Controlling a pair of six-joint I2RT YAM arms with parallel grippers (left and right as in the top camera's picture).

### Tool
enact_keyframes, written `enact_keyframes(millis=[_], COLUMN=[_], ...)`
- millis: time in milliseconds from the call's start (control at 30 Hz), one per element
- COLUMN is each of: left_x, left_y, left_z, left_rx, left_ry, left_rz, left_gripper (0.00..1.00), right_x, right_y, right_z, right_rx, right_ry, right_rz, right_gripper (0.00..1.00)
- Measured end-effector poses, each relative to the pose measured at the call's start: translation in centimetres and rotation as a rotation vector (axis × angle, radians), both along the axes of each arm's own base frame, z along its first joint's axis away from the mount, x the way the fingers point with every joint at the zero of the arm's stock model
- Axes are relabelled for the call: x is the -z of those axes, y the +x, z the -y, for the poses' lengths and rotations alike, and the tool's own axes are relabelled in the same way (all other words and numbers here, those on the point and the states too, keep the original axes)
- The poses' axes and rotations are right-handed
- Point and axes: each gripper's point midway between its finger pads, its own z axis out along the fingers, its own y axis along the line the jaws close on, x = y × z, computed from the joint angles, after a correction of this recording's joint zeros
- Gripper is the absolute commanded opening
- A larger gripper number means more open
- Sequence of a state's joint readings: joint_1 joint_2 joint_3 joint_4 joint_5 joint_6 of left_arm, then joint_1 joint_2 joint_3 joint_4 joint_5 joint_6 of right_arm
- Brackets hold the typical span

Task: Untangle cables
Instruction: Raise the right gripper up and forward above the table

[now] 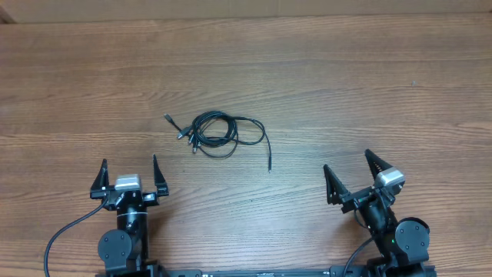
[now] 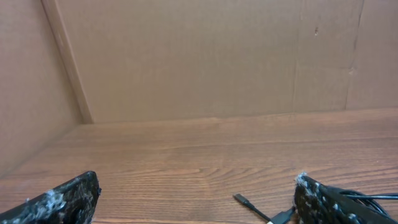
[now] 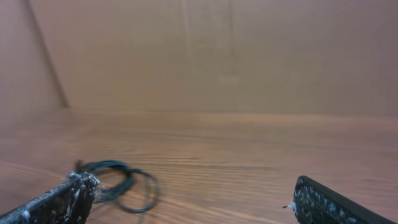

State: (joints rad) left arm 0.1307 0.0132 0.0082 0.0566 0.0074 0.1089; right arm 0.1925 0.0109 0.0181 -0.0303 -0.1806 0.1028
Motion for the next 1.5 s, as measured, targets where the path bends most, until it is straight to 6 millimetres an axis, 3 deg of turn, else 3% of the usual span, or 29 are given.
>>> enact_keyframes(millis=[300, 767, 1000, 1200, 1500], left_x=[0.0, 0.0, -0.1, -0.1, -0.1], left_y=[0.0, 0.0, 0.0, 0.0, 0.0], left_z=[0.0, 0.0, 0.0, 0.0, 0.1], left_rx=[0.0, 0.0, 0.0, 0.0, 0.003], left_ry=[0.0, 0.0, 0.0, 0.0, 0.001], left_rz=[0.0, 0.002, 0.003, 0.003, 0.005], left_gripper=[1.0, 1.0, 0.99, 1.0, 1.0], right_x=[0.4, 0.6, -3.5, -6.4, -8.1], right_y=[-1.0, -1.3, -1.9, -1.1, 0.6], right_z=[-2.0, -2.4, -1.9, -1.8, -2.2], right_rx=[-0.13, -0.159, -0.134, -0.111, -0.084], right_ry=[0.077, 0.16, 0.17, 0.145, 0.059], right_rz=[-0.056, -0.119, -0.149, -0.231, -0.647], right_gripper=[1.0, 1.0, 1.0, 1.0, 1.0])
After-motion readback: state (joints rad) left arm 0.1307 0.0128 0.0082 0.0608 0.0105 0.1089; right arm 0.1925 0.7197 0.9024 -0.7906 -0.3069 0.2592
